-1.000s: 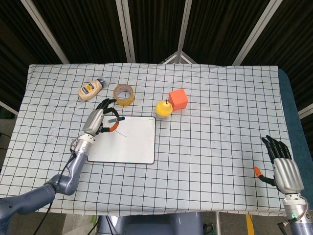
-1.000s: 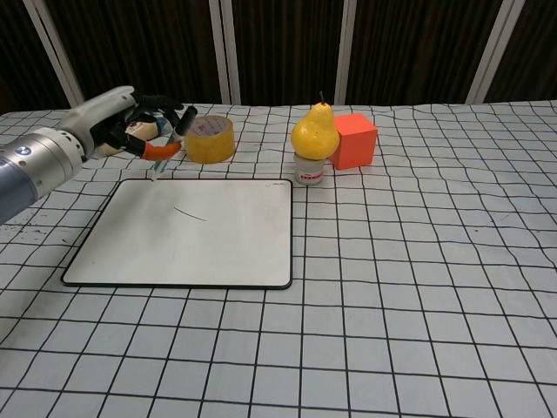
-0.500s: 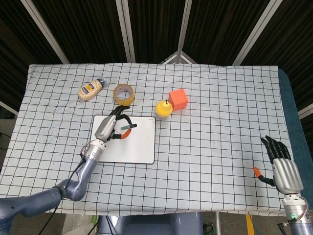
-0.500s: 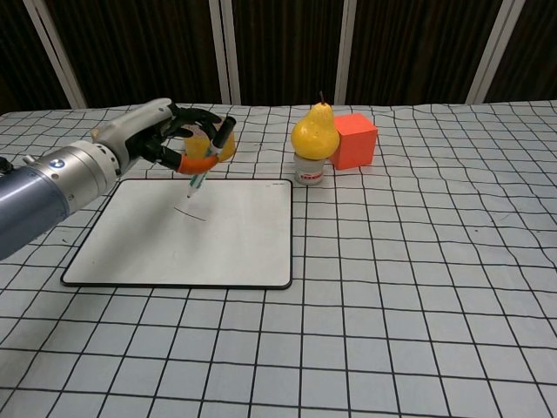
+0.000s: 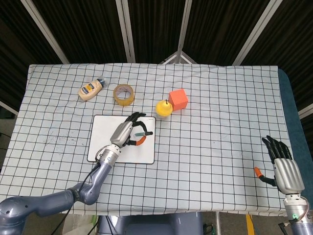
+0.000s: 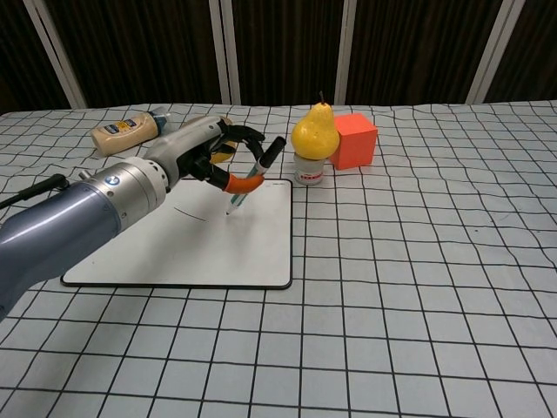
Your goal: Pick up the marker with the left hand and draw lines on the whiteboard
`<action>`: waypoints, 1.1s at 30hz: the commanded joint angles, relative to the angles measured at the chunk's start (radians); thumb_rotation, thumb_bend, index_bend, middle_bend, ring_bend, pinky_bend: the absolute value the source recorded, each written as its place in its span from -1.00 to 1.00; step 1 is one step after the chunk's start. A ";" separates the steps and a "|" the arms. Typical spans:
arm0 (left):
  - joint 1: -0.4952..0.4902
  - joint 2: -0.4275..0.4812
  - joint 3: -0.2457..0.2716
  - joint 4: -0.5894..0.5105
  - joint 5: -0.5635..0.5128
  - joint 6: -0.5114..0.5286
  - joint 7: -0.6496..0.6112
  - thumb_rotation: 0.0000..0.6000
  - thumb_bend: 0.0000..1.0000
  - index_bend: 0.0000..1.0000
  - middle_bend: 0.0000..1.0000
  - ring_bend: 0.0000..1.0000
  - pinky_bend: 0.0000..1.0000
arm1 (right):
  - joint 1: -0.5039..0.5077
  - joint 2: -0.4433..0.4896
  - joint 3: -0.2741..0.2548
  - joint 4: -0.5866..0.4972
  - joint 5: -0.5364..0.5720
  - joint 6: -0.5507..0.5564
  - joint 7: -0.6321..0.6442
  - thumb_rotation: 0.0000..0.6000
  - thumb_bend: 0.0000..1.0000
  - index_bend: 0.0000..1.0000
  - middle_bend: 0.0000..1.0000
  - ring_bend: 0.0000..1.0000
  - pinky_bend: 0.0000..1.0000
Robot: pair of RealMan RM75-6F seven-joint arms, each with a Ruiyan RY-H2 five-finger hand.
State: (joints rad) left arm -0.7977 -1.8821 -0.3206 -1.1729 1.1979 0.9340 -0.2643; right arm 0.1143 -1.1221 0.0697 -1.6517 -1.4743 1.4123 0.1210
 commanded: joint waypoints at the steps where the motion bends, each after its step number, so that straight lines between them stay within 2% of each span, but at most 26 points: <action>1: -0.003 -0.007 -0.005 0.001 -0.013 -0.004 0.013 1.00 0.08 0.38 -0.78 -1.00 -0.85 | 0.000 0.000 0.000 0.000 0.000 0.001 0.001 1.00 -0.35 -1.00 -1.00 -1.00 -0.98; 19: 0.016 0.009 0.005 -0.009 -0.043 -0.002 0.055 1.00 0.08 0.38 -0.77 -1.00 -0.85 | 0.000 -0.001 -0.001 0.000 -0.002 0.002 -0.005 1.00 -0.35 -1.00 -1.00 -1.00 -0.98; 33: 0.089 0.067 0.049 -0.075 -0.067 0.029 0.094 1.00 0.08 0.39 -0.77 -1.00 -0.85 | -0.003 -0.006 0.000 0.000 -0.004 0.012 -0.016 1.00 -0.35 -1.00 -1.00 -1.00 -0.98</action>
State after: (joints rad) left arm -0.7176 -1.8231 -0.2784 -1.2380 1.1327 0.9564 -0.1745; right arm 0.1113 -1.1275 0.0695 -1.6518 -1.4786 1.4237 0.1049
